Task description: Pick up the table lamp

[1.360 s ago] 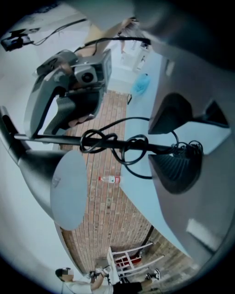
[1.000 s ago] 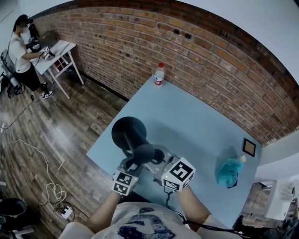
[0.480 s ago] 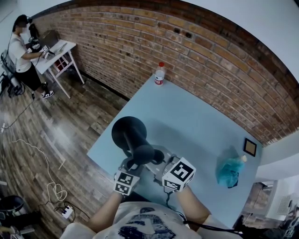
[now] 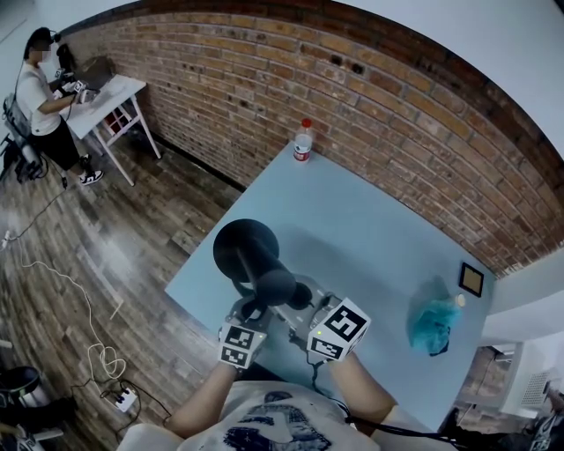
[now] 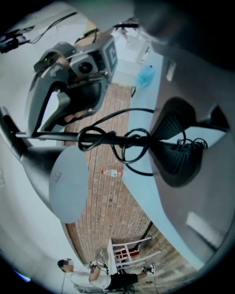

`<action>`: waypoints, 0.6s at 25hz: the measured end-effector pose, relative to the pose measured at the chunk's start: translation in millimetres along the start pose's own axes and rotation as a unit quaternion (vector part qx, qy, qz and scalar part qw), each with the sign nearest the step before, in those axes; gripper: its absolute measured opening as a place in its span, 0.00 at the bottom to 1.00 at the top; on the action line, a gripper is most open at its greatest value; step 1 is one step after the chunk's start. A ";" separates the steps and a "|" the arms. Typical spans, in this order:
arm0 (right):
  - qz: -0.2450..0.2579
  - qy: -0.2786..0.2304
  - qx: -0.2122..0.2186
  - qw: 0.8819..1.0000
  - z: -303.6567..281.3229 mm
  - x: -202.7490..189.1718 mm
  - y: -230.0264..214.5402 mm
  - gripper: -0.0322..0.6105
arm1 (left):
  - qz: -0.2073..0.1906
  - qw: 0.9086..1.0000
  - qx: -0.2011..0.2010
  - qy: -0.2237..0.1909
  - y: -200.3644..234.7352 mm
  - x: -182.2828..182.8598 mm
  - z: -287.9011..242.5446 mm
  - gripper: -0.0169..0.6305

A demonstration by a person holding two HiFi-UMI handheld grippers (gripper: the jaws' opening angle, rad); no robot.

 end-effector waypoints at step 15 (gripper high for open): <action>0.000 0.005 -0.004 1.000 -2.5 -0.8 2.9 0.13 | -0.011 1.000 -0.009 0.008 2.6 -0.2 3.0 0.10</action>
Point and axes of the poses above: the fingertips, and each gripper's own axes: z backward along the fingers, y to its left, x out of its top, the point moved 2 cm from there along z, backward along the fingers, and after that the axes turned 2 degrees about -y, right-handed, at the moved point
